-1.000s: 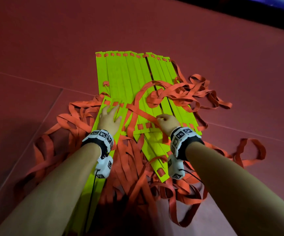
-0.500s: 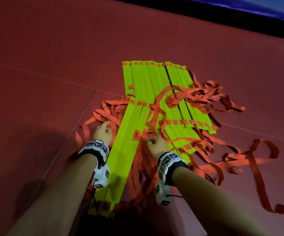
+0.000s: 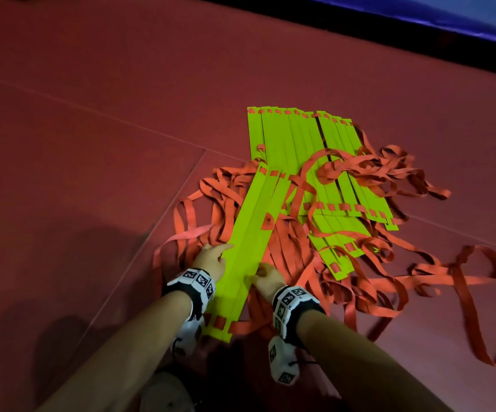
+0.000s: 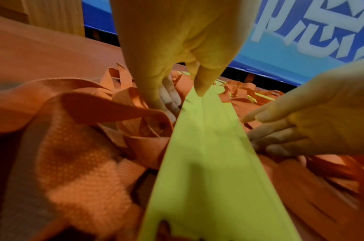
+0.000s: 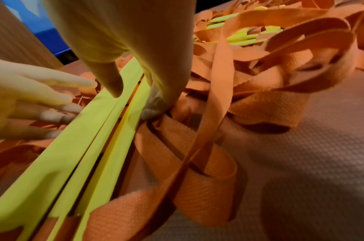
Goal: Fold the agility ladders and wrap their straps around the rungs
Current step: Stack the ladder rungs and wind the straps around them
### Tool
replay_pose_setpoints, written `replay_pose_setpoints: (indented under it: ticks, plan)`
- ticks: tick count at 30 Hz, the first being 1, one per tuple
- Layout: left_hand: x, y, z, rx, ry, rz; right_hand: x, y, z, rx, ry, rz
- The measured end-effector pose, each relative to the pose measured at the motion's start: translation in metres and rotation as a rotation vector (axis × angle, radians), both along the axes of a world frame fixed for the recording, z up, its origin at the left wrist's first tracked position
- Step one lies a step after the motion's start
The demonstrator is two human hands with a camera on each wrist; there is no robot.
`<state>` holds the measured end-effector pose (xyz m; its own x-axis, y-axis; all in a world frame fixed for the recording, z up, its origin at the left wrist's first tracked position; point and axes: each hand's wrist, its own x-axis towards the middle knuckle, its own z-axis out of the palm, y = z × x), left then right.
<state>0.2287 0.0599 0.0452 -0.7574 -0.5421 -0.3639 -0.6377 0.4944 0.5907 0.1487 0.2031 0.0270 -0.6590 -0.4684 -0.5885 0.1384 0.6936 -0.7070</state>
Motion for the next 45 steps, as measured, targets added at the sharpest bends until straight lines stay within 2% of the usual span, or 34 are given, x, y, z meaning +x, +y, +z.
replay_pose_setpoints:
  ticks: [4,8,13,16,20,24,31,35,39,41,42,43,45]
  plan:
    - [0.001,-0.007,-0.01,0.071,-0.069,-0.048,0.0,-0.007,-0.008,-0.056,-0.029,-0.156]
    - [-0.001,-0.007,-0.019,0.171,-0.058,-0.062,-0.003,-0.011,-0.037,-0.037,-0.068,-0.115]
    - [-0.011,-0.002,-0.02,0.281,0.031,0.009,-0.01,-0.012,-0.027,-0.05,-0.079,-0.129]
    - [-0.022,0.006,-0.007,0.384,0.141,0.114,-0.019,-0.011,0.005,-0.087,-0.074,-0.207]
    - [-0.044,0.012,0.024,0.575,0.294,0.262,-0.046,-0.009,0.054,-0.127,-0.042,-0.227]
    - [-0.07,0.011,0.086,0.711,0.393,0.261,-0.073,-0.008,0.114,-0.226,-0.002,-0.219]
    - [-0.106,0.01,0.219,0.713,0.462,0.076,-0.118,0.014,0.237,-0.301,0.188,-0.222]
    - [-0.122,0.024,0.276,0.596,0.487,0.096,-0.132,0.031,0.287,-0.365,0.226,-0.17]
    - [-0.136,0.042,0.299,0.684,0.534,0.214,-0.134,0.04,0.31,-0.415,0.256,-0.183]
    - [-0.149,0.041,0.286,0.816,0.582,0.295,-0.128,0.041,0.315,-0.442,0.251,-0.189]
    - [-0.162,0.032,0.268,0.865,0.592,0.309,-0.124,0.041,0.317,-0.454,0.254,-0.181]
    - [-0.16,0.036,0.268,0.893,0.586,0.298,-0.121,0.04,0.319,-0.461,0.264,-0.163]
    - [-0.146,0.046,0.287,0.887,0.621,0.288,-0.114,0.039,0.322,-0.497,0.303,-0.115]
